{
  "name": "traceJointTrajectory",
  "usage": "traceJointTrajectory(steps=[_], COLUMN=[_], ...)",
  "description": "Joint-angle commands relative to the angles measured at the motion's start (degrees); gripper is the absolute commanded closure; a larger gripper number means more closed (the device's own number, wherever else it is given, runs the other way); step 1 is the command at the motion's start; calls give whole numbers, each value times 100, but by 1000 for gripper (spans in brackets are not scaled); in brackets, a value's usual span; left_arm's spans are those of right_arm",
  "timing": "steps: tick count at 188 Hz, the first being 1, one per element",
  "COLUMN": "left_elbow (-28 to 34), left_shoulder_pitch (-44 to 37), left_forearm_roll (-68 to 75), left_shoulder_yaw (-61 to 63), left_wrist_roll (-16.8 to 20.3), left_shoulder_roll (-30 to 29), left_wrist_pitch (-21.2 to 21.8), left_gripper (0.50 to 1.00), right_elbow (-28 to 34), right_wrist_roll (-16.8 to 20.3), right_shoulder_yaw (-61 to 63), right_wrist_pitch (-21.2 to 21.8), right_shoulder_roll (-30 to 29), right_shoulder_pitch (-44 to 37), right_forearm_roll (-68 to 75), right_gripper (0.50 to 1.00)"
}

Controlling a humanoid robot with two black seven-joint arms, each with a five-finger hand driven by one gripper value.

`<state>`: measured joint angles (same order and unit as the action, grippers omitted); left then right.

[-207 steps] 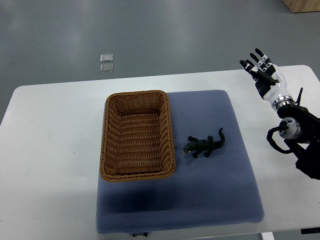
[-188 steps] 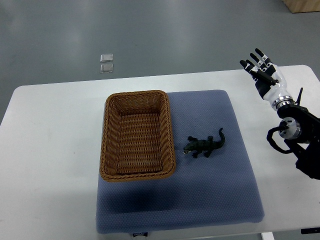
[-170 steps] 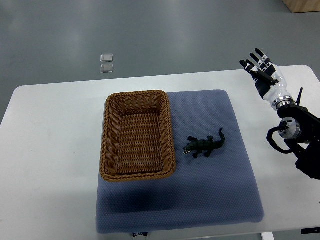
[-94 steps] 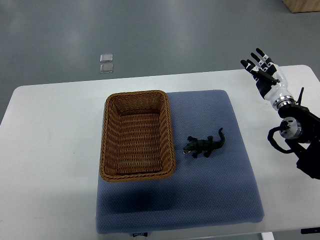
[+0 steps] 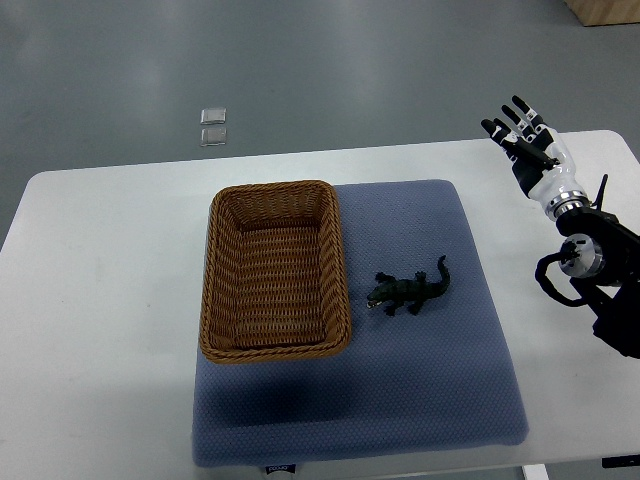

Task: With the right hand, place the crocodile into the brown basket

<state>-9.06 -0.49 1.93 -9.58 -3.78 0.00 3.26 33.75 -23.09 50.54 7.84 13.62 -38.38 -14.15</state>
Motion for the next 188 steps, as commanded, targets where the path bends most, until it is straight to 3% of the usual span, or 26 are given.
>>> traceJointTrajectory(steps=[1, 83, 146, 188], left_elbow=[1, -8, -8, -8], left_shoulder_pitch=[5, 5, 5, 5], left_forearm_roll=[0, 0, 0, 0], left_shoulder_yaw=[0, 9, 9, 9], left_wrist_roll=[0, 0, 0, 0], left_shoulder_roll=[0, 0, 0, 0], left_wrist_pitch=[-1, -1, -1, -1], left_gripper=[500, 500, 500, 500], right_elbow=[0, 202, 931, 2109], right_wrist_roll=[6, 24, -29, -64], right_shoulder_yaw=[0, -167, -1626, -2311], right_wrist_pitch=[-1, -1, 16, 42], right_shoulder_roll=[17, 290, 1547, 2425], right_shoulder_pitch=[-3, -38, -635, -1022], right_forearm_roll=[0, -106, -827, -2627], right_gripper=[576, 576, 576, 579])
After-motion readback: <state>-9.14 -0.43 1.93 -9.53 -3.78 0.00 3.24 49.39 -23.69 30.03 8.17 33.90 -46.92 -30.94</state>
